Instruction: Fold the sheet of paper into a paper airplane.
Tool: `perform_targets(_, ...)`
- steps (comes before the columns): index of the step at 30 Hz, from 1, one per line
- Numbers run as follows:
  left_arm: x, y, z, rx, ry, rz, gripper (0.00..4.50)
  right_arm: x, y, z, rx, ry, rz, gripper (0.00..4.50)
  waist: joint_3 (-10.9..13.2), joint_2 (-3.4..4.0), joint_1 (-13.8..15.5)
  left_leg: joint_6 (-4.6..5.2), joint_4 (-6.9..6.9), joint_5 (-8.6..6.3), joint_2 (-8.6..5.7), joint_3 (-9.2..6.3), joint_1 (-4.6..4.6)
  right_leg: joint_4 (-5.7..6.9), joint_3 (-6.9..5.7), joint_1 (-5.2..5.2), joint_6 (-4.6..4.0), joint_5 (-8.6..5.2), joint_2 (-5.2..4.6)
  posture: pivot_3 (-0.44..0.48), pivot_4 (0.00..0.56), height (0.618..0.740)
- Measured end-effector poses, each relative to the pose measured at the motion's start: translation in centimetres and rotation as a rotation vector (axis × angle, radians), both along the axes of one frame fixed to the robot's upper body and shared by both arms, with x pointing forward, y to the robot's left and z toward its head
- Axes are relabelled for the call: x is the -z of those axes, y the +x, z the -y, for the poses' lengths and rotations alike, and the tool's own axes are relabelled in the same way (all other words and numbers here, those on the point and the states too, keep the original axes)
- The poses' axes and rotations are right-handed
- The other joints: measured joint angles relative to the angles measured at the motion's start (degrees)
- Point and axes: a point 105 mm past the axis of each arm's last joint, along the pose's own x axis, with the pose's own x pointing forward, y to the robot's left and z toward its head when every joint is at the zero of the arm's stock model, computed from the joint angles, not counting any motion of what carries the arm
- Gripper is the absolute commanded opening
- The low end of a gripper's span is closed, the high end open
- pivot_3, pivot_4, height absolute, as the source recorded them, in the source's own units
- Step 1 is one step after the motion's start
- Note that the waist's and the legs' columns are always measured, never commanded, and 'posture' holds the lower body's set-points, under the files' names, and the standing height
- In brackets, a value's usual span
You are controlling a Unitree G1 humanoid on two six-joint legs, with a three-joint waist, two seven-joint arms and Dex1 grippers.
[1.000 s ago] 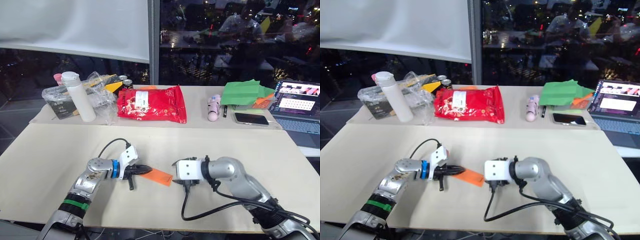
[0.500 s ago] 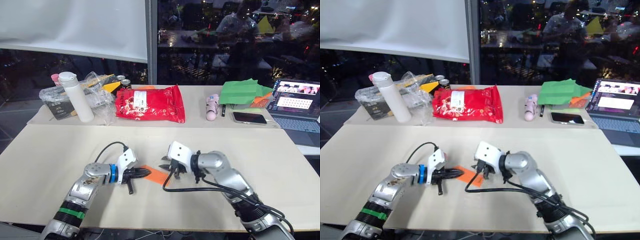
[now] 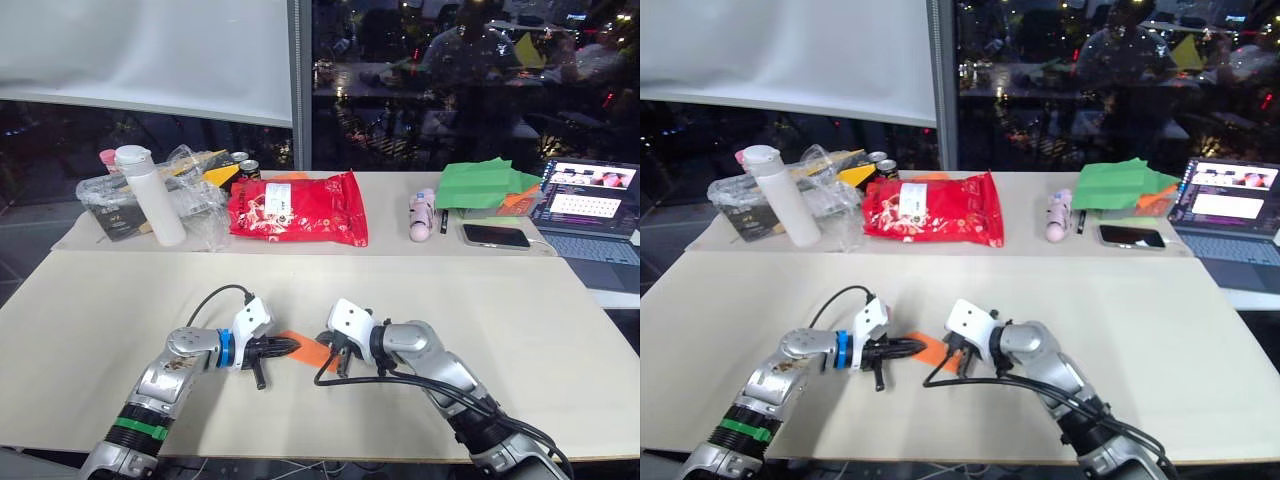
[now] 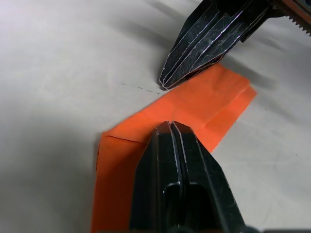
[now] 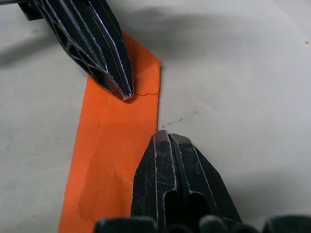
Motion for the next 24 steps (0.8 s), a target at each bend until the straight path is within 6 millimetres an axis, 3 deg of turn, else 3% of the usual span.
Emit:
perform_targets(8,0.1,0.4,0.2,0.027,-0.028,-0.038,0.0,0.1,-2.3,4.3,0.054,-0.048,0.028,0.03,-0.01,-0.03,1.2,-0.03,0.01,-0.02,-0.03,0.01,-0.04,-0.11,-0.01,0.0,0.02,-0.03,-0.04,0.0,0.15,0.715)
perform_targets(18,-0.1,0.9,0.8,0.071,-0.036,-0.053,0.0,-0.6,-2.1,5.8,0.154,-0.012,0.002,0.03,0.03,-0.06,1.23,-0.03,0.03,-0.02,-0.03,0.01,-0.2,-0.09,0.0,-0.13,0.03,-0.02,-0.03,0.0,0.15,0.715)
perform_targets(21,-0.2,1.0,0.6,0.068,-0.034,-0.051,0.0,-2.7,-0.9,5.1,0.168,0.051,0.033,0.03,0.05,-0.05,0.85,-0.02,0.02,-0.02,-0.02,0.01,-0.19,0.01,0.0,-0.2,0.03,-0.01,-0.01,0.0,0.15,0.715)
perform_targets(24,-0.3,1.1,0.8,0.057,-0.039,-0.045,0.0,-4.5,-0.3,2.3,0.106,0.105,0.077,0.03,0.05,-0.05,0.55,-0.02,0.0,-0.02,0.02,-0.02,-0.18,0.03,-0.01,-0.22,0.03,-0.01,0.04,0.0,0.15,0.715)
